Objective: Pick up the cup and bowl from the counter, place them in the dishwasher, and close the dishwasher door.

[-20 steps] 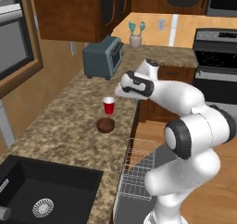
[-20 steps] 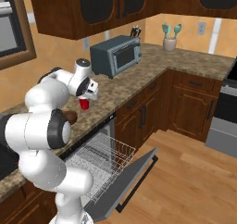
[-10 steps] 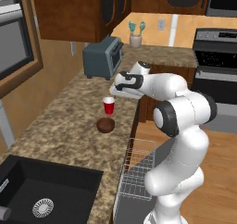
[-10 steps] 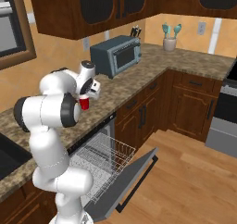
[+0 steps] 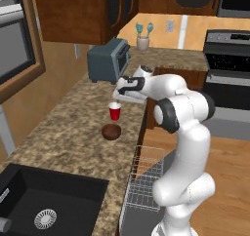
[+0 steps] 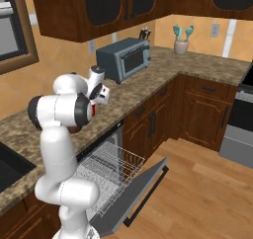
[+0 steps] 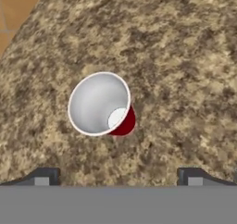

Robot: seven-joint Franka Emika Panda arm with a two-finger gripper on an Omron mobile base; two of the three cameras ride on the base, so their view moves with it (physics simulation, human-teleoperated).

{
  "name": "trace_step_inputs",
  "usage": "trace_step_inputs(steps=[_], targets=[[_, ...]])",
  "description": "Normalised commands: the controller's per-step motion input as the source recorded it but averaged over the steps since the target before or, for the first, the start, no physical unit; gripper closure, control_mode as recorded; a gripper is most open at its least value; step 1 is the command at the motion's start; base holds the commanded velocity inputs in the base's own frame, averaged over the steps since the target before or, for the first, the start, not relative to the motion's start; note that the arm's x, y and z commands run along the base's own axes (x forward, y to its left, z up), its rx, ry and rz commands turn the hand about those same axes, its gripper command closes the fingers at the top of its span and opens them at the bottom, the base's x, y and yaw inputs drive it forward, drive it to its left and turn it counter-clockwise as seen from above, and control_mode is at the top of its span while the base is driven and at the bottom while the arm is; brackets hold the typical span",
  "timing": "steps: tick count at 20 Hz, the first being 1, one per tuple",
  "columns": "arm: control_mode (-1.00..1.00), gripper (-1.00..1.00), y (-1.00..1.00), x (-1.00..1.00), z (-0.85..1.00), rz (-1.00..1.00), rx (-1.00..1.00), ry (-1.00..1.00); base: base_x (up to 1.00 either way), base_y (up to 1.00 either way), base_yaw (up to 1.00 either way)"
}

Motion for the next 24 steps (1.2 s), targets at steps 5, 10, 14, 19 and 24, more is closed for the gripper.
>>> trace_step_inputs(steps=[5,10,14,19,24], targets=[[-1.0,-1.0,0.12,0.33,-0.25,0.0,0.0,0.0,0.0,0.0,0.0],[-1.0,-1.0,0.12,0.36,-0.26,0.0,0.0,0.0,0.0,0.0,0.0],[-1.0,-1.0,0.07,0.18,-0.48,0.0,0.0,0.0,0.0,0.0,0.0],[-1.0,-1.0,0.05,0.12,-0.51,-0.01,0.0,0.0,0.0,0.0,0.0],[-1.0,1.0,0.02,-0.01,-0.33,-0.03,0.0,0.0,0.0,0.0,0.0]])
